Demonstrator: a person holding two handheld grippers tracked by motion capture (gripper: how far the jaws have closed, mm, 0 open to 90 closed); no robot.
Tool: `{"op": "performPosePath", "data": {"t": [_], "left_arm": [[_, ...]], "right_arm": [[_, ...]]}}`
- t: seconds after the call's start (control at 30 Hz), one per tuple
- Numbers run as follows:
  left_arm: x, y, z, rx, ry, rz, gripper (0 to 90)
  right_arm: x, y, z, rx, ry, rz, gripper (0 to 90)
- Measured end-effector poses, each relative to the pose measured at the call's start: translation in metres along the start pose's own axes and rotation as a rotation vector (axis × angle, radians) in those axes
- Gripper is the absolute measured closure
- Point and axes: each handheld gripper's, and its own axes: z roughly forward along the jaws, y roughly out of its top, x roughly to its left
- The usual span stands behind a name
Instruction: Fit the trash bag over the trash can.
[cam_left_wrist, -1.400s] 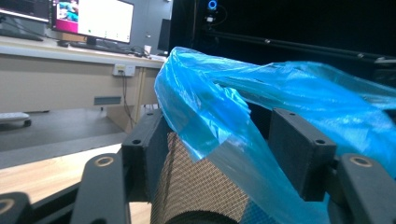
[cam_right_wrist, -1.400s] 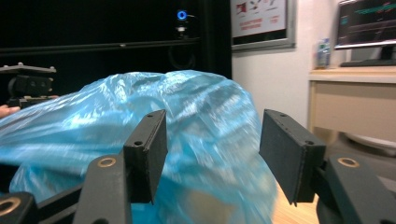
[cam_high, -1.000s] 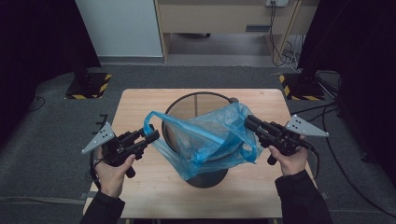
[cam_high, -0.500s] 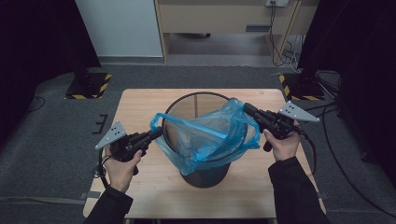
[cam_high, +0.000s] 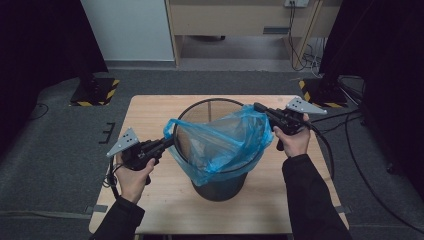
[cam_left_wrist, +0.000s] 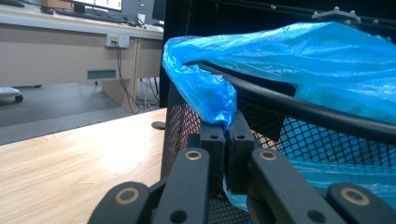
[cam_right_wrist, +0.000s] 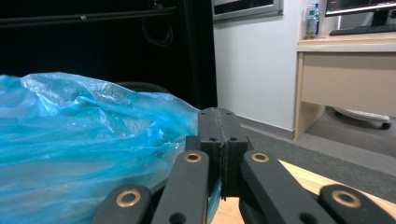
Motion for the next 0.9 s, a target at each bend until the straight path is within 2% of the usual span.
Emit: {"op": "performPosePath", "data": {"t": [0.1,0.23,0.37,0.4,0.5,0.6,0.77,0.83,0.9], "left_arm": [[0.001,-0.002,0.002,0.011,-0.008,-0.005,86.2],[0.0,-0.005,0.003,0.032,-0.013,-0.003,85.6],[0.002,-0.006,0.002,0.033,-0.016,-0.011,82.9],[0.002,-0.005,0.0,0.018,-0.011,-0.023,78.6],[0.005,-0.001,-0.008,-0.026,0.031,-0.016,54.6],[0.006,0.003,-0.018,-0.058,0.046,-0.012,42.3],[0.008,0.013,-0.023,-0.088,0.051,-0.007,32.7],[0.008,0.017,-0.02,-0.088,0.019,-0.011,30.2],[0.007,0.019,-0.019,-0.091,-0.001,0.002,28.9]], "right_arm": [[-0.003,0.0,0.009,-0.005,0.009,0.009,90.0],[-0.008,-0.003,0.019,0.013,0.025,0.03,90.0],[-0.008,-0.008,0.025,0.036,0.037,0.035,90.0],[-0.007,-0.009,0.024,0.036,0.035,0.037,90.0],[-0.007,-0.007,0.017,0.019,0.012,0.038,87.1],[-0.009,-0.003,0.006,-0.005,-0.009,0.034,83.6],[-0.011,0.004,-0.009,-0.02,-0.022,0.025,81.2],[-0.012,0.006,-0.012,-0.02,-0.03,0.026,80.5],[-0.012,0.007,-0.014,-0.019,-0.034,0.029,80.0]]}}
